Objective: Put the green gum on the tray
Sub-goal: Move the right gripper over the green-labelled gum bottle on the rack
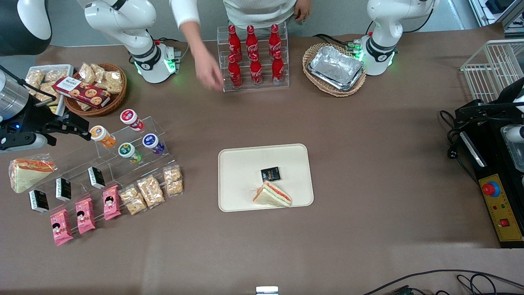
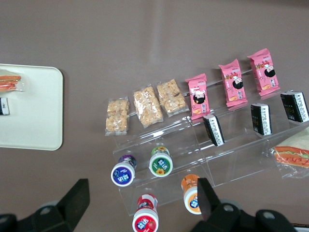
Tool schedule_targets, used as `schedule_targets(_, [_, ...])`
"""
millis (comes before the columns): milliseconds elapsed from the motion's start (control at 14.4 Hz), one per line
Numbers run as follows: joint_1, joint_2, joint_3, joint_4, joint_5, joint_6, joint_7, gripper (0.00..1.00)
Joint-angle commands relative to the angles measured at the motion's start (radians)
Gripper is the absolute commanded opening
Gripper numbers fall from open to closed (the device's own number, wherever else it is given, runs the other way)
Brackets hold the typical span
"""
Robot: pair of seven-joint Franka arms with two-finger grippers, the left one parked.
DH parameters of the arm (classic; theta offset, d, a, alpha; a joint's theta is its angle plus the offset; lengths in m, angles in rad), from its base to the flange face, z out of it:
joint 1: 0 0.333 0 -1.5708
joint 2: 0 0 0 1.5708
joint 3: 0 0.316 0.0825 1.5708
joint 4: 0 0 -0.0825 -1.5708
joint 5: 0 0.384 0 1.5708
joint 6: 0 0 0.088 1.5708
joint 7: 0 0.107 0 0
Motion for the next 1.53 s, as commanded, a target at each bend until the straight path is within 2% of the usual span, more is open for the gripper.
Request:
schedule_targets(0, [-0.001,0.002,-0.002,0.012,0.0,-0.003,-0.01,1.0])
schedule_targets(278, [0.0,0.003,-0.001,0.012,-0.012,-0.011,-0.036,1.0])
schedule_targets(486, [0.0,0.003,0.001,-0.007,-0.024,-0.014,-0.214,1.0])
schedule_targets(625, [-0.001,0.005,-0.001,-0.01,-0.026,-0.016,-0.266,1.0])
schedule_targets(972, [0.0,-0.011,-0.002,-0.111,-0.028,0.009,-0.27,1.0])
schedule_targets(1181, [0.002,-0.055,-0.002,-0.247,-0.051,0.111,-0.27,1.0])
schedule_targets(1458, [0.003,-0.165,-0.002,-0.534,-0.051,0.355,-0.268,1.0])
